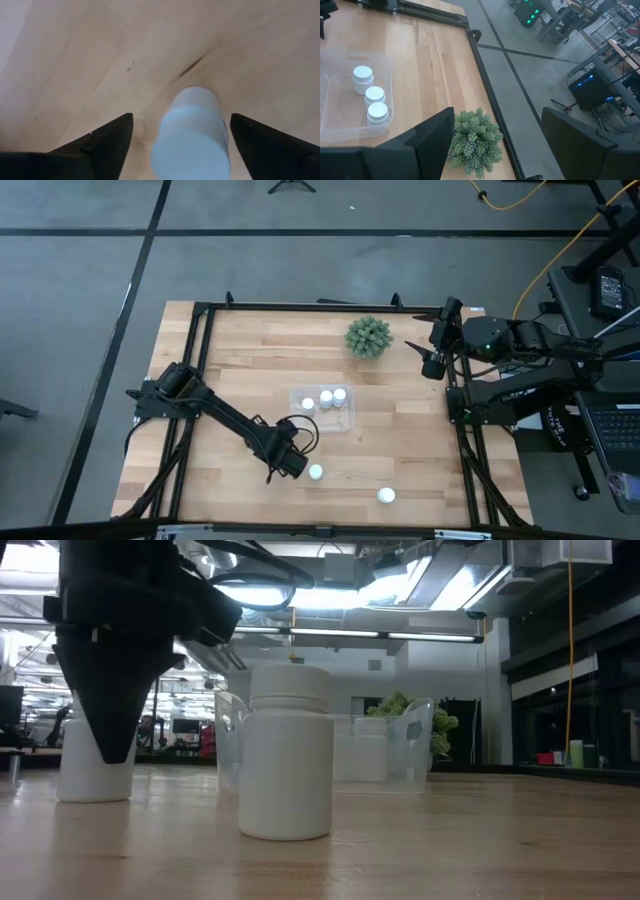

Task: Pick and place pill bottles into a basket
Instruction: Put the white pill bottle into the transparent bin

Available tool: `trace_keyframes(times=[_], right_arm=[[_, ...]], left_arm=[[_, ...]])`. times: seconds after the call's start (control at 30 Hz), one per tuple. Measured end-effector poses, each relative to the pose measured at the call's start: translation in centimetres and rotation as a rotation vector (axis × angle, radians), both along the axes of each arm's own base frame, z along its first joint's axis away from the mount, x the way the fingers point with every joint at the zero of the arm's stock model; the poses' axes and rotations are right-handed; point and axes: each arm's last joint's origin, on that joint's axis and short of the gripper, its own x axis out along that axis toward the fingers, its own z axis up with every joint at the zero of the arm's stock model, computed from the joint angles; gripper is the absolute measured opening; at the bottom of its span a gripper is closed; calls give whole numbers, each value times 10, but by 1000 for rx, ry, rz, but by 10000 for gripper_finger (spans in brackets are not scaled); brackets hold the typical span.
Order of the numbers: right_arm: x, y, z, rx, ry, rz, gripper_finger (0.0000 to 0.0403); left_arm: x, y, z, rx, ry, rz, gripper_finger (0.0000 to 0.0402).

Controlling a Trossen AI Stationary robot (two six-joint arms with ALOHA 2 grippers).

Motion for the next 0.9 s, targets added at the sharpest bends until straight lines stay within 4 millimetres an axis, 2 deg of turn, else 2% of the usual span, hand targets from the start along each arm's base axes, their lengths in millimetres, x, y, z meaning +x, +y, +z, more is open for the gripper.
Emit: trace_keyframes(times=[0.27,0.53,0.77,0.9], right_arm=[[0,0,0,0,0,1,300],[0,0,0,-1,0,1,300],[0,0,0,0,0,1,300],[0,0,0,0,0,1,300]], left_arm=[[-1,-2,0,-21,8,-12,261],[0,-2,0,-21,8,-18,179],[-1,-1,4,-25,-4,-10,174],[-3,2,35,28,-27,-4,174]])
